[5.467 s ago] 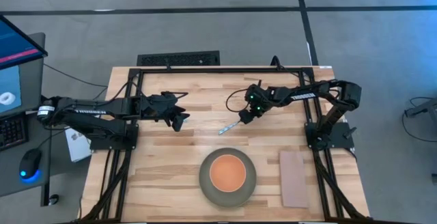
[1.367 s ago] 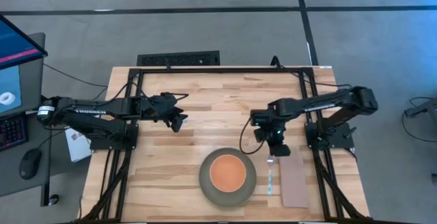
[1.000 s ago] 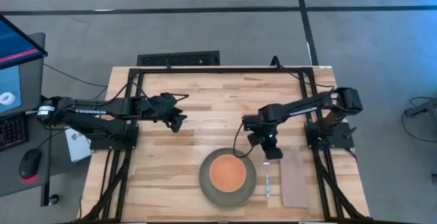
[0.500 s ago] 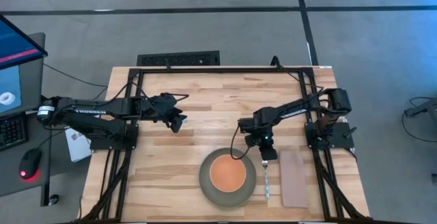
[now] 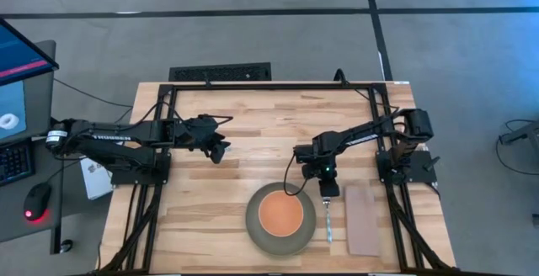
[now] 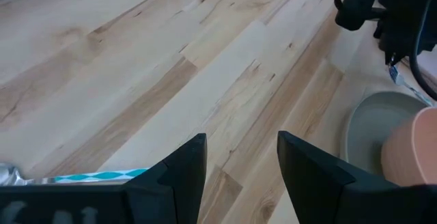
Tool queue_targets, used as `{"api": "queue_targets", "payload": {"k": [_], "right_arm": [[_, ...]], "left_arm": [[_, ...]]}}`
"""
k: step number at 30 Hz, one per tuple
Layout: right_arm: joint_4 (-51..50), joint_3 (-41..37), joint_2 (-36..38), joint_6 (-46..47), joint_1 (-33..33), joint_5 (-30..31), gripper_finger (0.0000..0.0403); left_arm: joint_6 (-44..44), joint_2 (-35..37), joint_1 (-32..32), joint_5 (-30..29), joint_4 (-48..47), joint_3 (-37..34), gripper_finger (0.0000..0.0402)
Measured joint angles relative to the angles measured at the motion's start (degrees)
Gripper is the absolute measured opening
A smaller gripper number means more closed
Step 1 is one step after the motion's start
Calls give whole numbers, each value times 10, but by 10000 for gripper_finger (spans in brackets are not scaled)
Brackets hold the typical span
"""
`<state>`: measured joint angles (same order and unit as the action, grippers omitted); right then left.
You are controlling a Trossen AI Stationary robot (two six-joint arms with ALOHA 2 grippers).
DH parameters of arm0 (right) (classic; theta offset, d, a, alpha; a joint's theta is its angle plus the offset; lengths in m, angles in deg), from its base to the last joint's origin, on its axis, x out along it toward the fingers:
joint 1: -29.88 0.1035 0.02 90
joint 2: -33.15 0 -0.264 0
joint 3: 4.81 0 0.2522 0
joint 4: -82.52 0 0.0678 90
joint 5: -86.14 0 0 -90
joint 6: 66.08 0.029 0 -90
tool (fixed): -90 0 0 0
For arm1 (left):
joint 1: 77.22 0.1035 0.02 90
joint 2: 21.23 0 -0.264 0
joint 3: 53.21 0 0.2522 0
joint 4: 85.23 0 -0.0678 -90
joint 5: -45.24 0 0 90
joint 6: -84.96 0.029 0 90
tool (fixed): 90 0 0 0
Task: Set table place
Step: Put the blue fork on the right of the gray plate on the table
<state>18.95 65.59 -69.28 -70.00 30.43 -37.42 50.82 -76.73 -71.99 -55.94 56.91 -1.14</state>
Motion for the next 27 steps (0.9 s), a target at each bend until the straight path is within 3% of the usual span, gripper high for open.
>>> {"api": "queue_targets", "payload": {"k": [21, 27], "right_arm": [[0, 0, 0, 30, 0, 9, 46], [-6, 0, 0, 26, 2, 39, 47]], "left_arm": [[-2, 0, 0, 0, 0, 0, 169], [-2, 0, 0, 0, 0, 0, 169]]}}
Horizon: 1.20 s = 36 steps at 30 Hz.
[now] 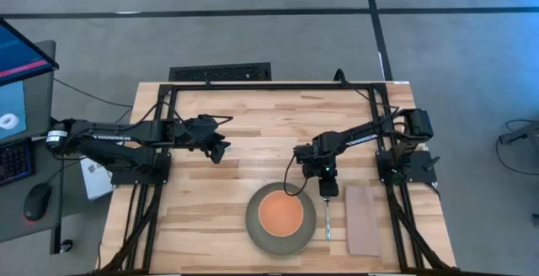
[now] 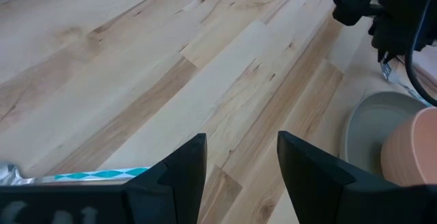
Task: Set table place
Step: Put the blue fork on the right of the gray plate on the table, then put the blue spoon on top of the brown bowl
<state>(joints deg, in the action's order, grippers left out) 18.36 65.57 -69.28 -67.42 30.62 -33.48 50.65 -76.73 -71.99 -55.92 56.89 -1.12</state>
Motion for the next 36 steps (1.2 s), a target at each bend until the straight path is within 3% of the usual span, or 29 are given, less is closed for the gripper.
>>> {"api": "queue_targets", "payload": {"k": [15, 22, 29, 36], "right_arm": [[-1, 0, 0, -1, 0, 3, 91], [-31, 4, 16, 4, -12, 29, 93], [-51, 57, 102, 7, -58, 36, 93], [26, 113, 207, 45, -113, 48, 93]], "left_arm": [[0, 0, 0, 0, 0, 0, 169], [0, 0, 0, 0, 0, 0, 169], [3, 0, 0, 0, 5, 0, 169], [2, 0, 0, -18, 19, 0, 169]]}}
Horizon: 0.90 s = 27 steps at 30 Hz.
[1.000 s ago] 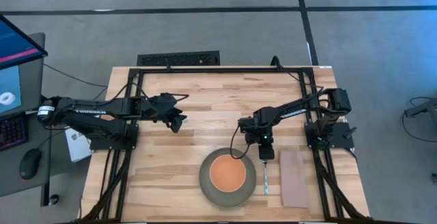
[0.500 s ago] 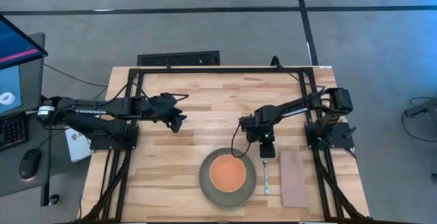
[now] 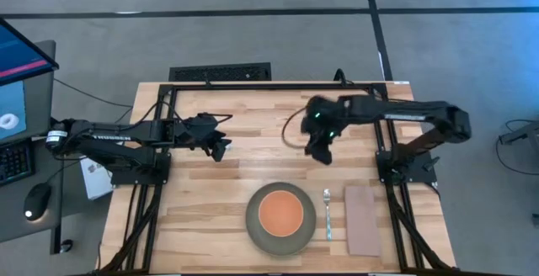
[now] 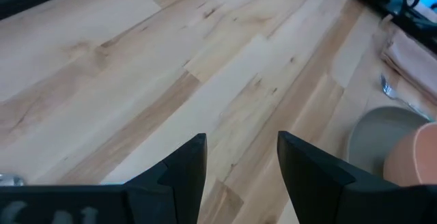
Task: Set table place
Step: Put the blue spoon on top of the brown bowl
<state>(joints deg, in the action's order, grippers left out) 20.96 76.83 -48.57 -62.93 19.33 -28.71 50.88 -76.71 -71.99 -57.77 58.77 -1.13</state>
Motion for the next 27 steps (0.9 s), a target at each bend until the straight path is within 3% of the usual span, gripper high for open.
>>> {"api": "queue_targets", "payload": {"k": [3, 9, 15, 20, 27], "right_arm": [[59, 1, 40, 29, -23, 27, 93], [77, 1, 84, 40, -68, 56, 93], [66, 0, 86, 40, -92, 56, 93], [62, 0, 67, 40, -90, 55, 93], [62, 0, 16, 39, -76, 54, 93]], "left_arm": [[-10, 0, 0, -2, -2, 0, 169], [33, 0, 0, 8, -35, 0, 169], [137, 0, 0, -2, -81, 0, 169], [144, 0, 16, -13, -125, 0, 169], [343, 0, 29, -47, -128, 0, 169]]}}
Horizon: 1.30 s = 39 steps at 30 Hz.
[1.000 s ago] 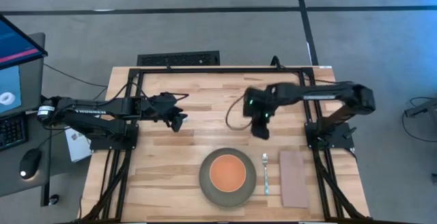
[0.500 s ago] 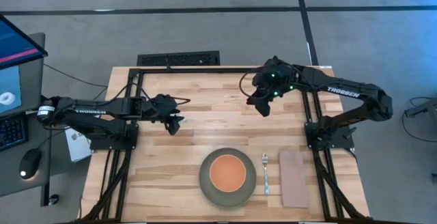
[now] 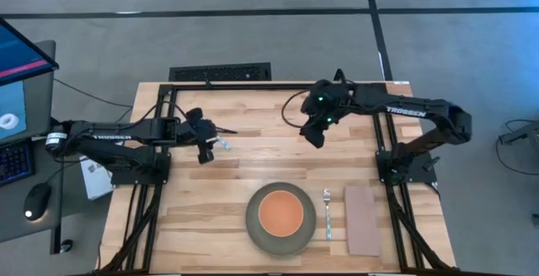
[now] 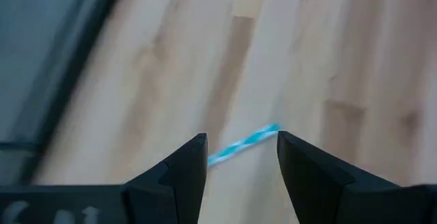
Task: Set table place
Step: Put the blue spoon on top of the brown bowl
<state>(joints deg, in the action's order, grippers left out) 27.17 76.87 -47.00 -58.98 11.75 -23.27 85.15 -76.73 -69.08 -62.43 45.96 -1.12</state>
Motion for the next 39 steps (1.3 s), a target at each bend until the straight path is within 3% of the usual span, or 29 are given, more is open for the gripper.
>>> {"api": "queue_targets", "payload": {"k": [3, 10, 23, 39], "right_arm": [[-2, 0, -22, 0, 5, 0, 93], [0, 0, -45, 0, 24, 0, 93], [-20, 0, 17, 9, 28, 0, 93], [-27, -16, 21, 9, 54, 0, 93]], "left_arm": [[54, -7, 12, -20, 0, 0, 169], [96, -89, 68, 38, -23, 0, 169], [273, -255, 118, -22, -15, 42, 169], [392, -321, 155, 31, -8, 60, 169]]}}
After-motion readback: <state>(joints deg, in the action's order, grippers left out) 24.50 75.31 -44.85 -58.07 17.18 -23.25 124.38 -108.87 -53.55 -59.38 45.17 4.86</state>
